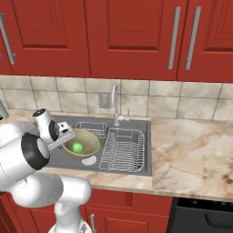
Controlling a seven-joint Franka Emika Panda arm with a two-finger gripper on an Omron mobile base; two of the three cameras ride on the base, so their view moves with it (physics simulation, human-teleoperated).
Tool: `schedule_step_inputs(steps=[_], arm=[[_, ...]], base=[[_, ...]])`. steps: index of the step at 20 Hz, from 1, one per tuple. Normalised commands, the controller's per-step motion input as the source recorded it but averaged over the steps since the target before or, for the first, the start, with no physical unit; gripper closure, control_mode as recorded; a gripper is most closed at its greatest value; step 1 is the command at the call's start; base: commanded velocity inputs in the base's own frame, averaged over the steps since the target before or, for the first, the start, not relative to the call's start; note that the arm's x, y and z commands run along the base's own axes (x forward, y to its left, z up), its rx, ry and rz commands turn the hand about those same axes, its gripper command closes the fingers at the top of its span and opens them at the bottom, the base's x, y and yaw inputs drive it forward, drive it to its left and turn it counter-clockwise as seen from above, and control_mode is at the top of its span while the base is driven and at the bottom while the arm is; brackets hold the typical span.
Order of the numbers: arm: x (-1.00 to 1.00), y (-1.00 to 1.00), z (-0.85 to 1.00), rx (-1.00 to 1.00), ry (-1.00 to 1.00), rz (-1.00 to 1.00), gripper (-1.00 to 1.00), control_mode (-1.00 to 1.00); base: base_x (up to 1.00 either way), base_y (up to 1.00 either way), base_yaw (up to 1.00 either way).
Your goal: Pick the corn from the cabinet and place it in the bowl. Then pick the bowl and place it in the sink. Then turn on the sink facuet.
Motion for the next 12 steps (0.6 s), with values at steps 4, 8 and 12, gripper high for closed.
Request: schedule_step_inputs(steps=[4,8,12], arm=[[0.12,0.23,-0.15,0.0,0.0,-0.23,1.0,-1.0],[0.12,0.41,-0.12,0.0,0.0,-0.21,1.0,-1.0],[0.2,0.52,-0.15,0.0,0.0,-0.2,1.0,-1.0]], base=[[0.0,0.0,0.0],[0.0,0.0,0.0],[0.0,0.0,0.0]])
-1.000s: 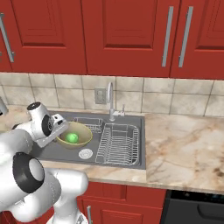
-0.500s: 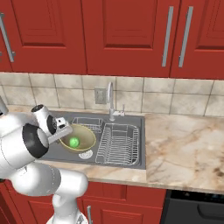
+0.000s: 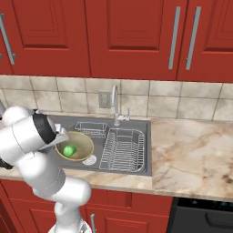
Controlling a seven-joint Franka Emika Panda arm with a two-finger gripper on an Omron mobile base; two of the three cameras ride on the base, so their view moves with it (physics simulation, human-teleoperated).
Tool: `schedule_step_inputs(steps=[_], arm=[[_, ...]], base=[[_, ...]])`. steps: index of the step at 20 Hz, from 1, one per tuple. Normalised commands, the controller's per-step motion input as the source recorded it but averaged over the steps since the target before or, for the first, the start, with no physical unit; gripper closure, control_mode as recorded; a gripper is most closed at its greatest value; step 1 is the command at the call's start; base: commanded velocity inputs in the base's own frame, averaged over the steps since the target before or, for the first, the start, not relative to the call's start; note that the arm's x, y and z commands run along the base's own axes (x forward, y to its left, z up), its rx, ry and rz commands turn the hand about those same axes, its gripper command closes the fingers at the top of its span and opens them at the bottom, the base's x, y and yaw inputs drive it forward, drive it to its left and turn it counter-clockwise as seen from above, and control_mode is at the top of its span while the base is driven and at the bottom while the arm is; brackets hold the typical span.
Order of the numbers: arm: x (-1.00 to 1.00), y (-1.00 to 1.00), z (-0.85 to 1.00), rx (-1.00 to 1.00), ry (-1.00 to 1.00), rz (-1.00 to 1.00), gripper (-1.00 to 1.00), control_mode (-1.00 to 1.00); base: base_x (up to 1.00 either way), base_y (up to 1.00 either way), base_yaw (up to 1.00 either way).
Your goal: Pick the corn from the cabinet and place it in the bowl. Then pick the bowl and place it in the sink. Then turn on the sink facuet.
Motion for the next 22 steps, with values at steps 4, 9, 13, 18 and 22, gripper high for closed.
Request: schedule_step_inputs(steps=[4,9,13,18,22], arm=[[0.36,0.25,-0.08,0.0,0.0,-0.2,1.0,-1.0],[0.42,0.01,-0.06,0.0,0.01,-0.19,1.0,-1.0],[0.36,0.0,-0.2,0.0,0.05,-0.17,1.0,-1.0],[0.21,0.0,-0.28,0.0,0.05,-0.15,1.0,-1.0],[0.27,0.0,-0.32,0.0,0.05,-0.13,1.0,-1.0]], base=[[0.0,0.0,0.0],[0.0,0.0,0.0],[0.0,0.0,0.0],[0.0,0.0,0.0],[0.0,0.0,0.0]])
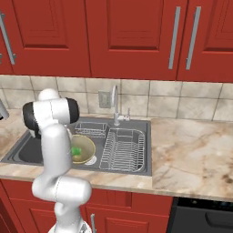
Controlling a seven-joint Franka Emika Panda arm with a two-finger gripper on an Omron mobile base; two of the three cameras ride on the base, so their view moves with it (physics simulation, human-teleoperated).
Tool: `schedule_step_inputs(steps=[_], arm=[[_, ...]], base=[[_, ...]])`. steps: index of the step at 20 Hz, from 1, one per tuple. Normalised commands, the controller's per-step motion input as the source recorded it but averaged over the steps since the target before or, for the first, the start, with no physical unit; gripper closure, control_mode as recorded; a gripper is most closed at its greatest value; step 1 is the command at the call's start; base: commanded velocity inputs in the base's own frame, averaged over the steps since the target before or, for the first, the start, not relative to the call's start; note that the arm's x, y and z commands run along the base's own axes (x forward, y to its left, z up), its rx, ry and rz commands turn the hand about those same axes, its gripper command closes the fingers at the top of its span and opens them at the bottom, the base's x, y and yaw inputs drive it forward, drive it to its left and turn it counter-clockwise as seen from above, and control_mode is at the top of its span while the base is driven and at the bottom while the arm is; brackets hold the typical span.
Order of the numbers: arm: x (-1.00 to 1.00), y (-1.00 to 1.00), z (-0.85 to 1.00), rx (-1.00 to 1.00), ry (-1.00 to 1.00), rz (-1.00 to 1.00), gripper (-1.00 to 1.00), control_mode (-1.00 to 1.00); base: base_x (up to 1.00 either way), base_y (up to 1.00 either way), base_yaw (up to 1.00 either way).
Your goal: Pick the corn from the cabinet and place it in the bowl. Then pick the bowl and place it in the sink. Then turn on the sink facuet.
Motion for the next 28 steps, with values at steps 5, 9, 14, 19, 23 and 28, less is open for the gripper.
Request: schedule_step_inputs(steps=[5,9,14,19,23,28], arm=[[0.41,0.0,-0.25,0.0,0.04,-0.11,1.0,-1.0],[0.51,0.0,-0.27,0.0,0.05,-0.07,1.0,-1.0],[0.6,0.0,-0.26,0.0,0.04,-0.04,1.0,-1.0],[0.5,-0.03,-0.47,0.0,0.01,0.0,1.0,-1.0],[0.42,-0.06,-0.51,0.0,0.0,0.0,1.0,-1.0],[0.25,-0.04,-0.26,0.0,0.0,0.0,1.0,-1.0]], base=[[0.0,0.0,0.0],[0.0,0.0,0.0],[0.0,0.0,0.0],[0.0,0.0,0.0],[0.0,0.0,0.0],[0.0,0.0,0.0]])
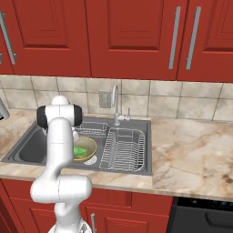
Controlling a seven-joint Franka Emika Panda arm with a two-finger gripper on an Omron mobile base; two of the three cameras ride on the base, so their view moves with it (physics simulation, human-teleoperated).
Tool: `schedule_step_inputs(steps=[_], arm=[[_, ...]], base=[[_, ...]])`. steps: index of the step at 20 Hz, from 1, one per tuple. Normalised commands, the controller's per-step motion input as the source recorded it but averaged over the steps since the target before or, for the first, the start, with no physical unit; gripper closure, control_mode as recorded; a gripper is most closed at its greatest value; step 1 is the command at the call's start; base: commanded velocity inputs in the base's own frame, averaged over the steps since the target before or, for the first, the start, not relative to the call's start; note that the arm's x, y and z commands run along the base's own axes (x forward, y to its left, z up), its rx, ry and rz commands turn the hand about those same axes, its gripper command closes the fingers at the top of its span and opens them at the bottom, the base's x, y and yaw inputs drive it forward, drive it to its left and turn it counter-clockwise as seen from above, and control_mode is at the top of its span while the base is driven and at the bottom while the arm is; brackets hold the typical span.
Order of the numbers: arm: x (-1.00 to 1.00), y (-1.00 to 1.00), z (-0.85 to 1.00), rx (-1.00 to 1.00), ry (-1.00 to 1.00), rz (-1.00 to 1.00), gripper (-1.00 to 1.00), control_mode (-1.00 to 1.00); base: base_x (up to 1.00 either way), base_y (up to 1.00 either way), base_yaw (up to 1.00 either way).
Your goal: Pick the corn from the cabinet and place it in the bowl. Then pick the bowl and place it in the sink. Then turn on the sink facuet.
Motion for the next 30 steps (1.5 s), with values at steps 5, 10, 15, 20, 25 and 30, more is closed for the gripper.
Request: schedule_step_inputs(steps=[5,10,15,20,25,30], arm=[[-0.02,0.0,0.07,0.0,-0.01,0.0,-1.0,-1.0],[-0.11,0.0,0.46,0.0,-0.01,0.0,-1.0,-1.0],[-0.1,0.0,0.9,0.0,0.0,-0.01,-1.0,-1.0],[-0.5,0.0,0.67,0.0,-0.02,0.0,-1.0,-1.0],[-0.98,-0.18,0.27,0.01,-0.11,0.0,-1.0,-1.0],[-0.98,-0.55,0.14,0.01,-0.14,0.0,-1.0,-1.0]], base=[[0.0,0.0,0.0],[0.0,0.0,0.0],[0.0,0.0,0.0],[0.0,0.0,0.0],[0.0,0.0,0.0],[0.0,0.0,0.0]])
